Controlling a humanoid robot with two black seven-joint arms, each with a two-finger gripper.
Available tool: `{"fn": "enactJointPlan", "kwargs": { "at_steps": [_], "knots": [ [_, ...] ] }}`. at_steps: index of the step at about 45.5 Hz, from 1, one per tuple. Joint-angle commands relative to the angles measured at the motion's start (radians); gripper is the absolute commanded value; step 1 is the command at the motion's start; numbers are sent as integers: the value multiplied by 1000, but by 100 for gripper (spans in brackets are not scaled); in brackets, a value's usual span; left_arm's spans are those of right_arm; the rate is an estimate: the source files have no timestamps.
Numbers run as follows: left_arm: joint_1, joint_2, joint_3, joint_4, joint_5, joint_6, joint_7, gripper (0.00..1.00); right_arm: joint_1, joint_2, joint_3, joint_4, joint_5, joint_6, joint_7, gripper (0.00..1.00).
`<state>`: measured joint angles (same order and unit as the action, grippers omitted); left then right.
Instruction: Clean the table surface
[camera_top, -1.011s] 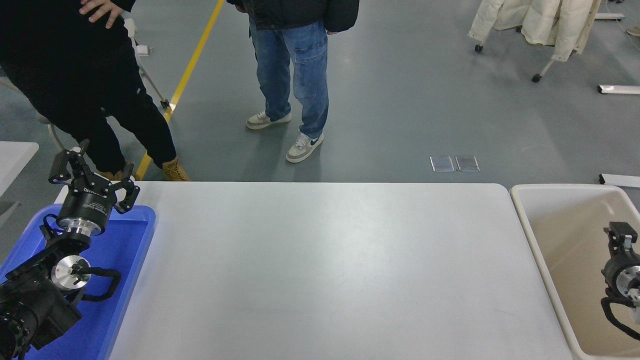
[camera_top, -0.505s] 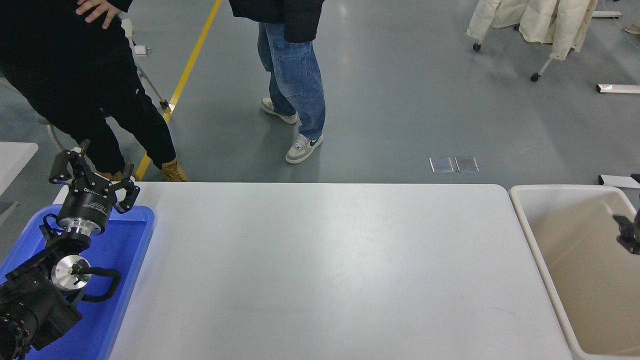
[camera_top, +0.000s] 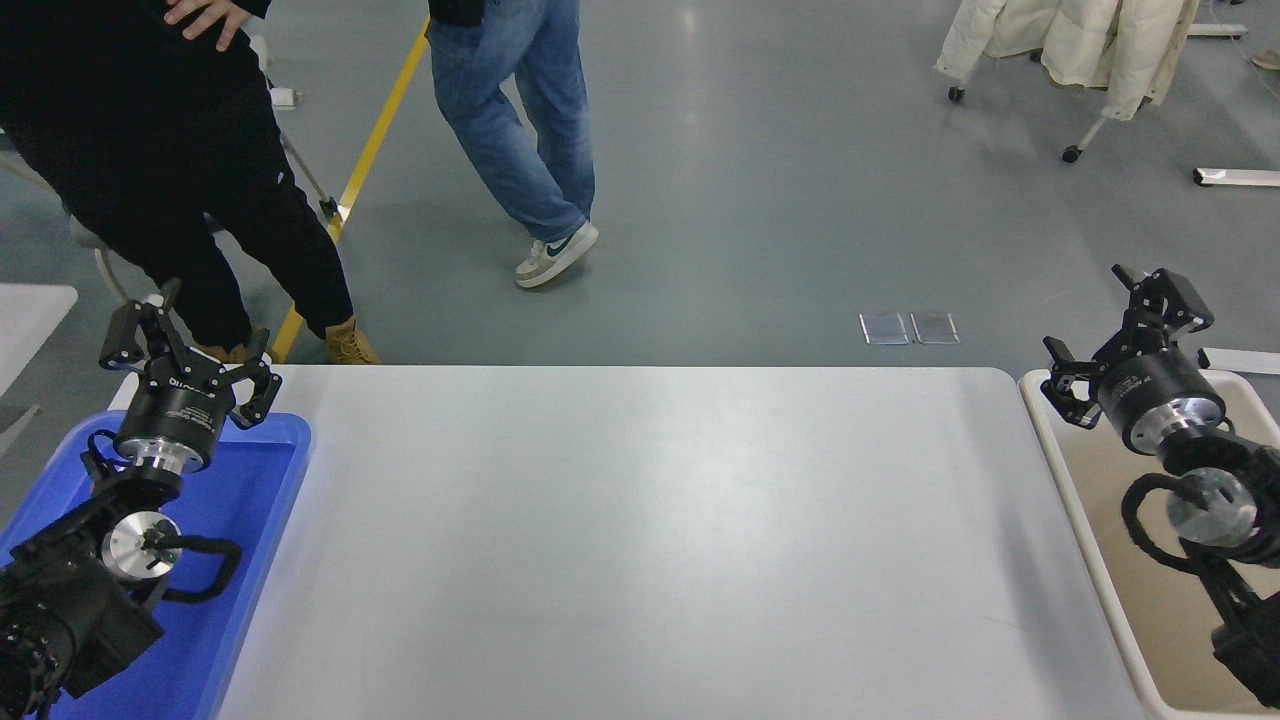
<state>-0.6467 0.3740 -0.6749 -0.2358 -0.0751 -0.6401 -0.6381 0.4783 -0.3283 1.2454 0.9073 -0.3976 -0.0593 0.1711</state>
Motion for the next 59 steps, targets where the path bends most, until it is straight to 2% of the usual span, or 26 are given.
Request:
{"fn": "enactJointPlan", "kwargs": {
  "at_steps": [1, 12, 30, 44, 59],
  "knots": [
    [-1, 0, 0, 0, 0, -1, 0, 100, 66, 175, 42, -103, -3, 7, 85, 100],
    [-1, 0, 0, 0, 1, -1, 0, 100, 63, 241, 40, -116, -4, 7, 96, 100],
    [-1, 0, 0, 0, 0, -1, 0, 100, 63, 239, -30, -215, -13, 21, 139, 100],
    [1, 0, 0, 1, 0, -1, 0, 100, 49, 219, -136, -222, -193, 30, 235, 100],
    [1, 0, 0, 1, 0, -1, 0, 100, 54, 218, -181, -255, -233, 13, 266, 100]
  ]
}}
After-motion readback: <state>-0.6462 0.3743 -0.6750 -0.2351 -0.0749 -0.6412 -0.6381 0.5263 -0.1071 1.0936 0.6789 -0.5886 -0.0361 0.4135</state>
